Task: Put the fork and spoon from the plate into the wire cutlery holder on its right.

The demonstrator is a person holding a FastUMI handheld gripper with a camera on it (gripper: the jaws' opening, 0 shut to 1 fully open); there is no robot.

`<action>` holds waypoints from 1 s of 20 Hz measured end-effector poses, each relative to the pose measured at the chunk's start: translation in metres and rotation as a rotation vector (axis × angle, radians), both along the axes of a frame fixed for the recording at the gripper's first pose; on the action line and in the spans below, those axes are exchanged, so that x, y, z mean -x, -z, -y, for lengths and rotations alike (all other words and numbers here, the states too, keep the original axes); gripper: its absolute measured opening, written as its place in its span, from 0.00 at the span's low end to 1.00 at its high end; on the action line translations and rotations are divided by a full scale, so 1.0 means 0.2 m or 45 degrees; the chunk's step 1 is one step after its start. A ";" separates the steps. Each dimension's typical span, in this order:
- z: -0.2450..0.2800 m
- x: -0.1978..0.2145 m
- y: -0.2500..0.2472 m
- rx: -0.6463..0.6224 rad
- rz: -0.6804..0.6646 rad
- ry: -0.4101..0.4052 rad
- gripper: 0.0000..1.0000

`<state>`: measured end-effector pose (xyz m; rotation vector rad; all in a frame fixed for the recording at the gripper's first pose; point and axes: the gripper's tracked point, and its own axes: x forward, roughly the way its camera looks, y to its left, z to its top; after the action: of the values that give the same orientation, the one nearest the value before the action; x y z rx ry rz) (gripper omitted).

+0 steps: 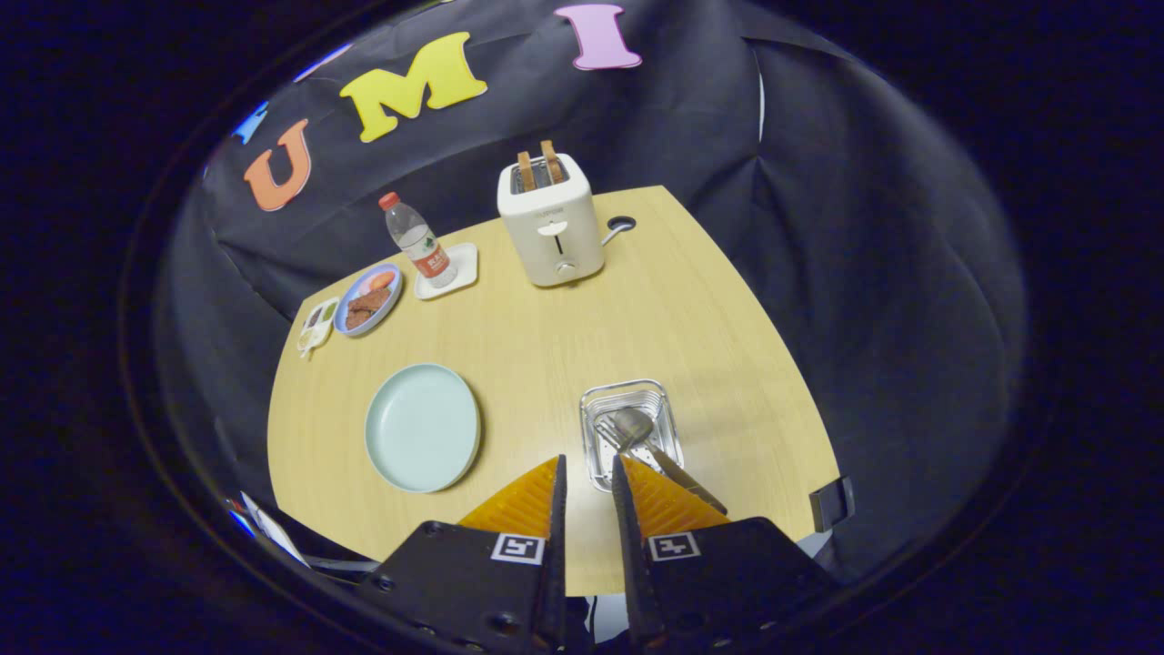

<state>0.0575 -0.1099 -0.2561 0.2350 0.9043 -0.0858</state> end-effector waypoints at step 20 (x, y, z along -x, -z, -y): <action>-0.57 0.09 -1.19 0.234 0.861 -0.086 0.97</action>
<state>0.0403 0.0036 -0.0184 0.0510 0.2277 -0.0220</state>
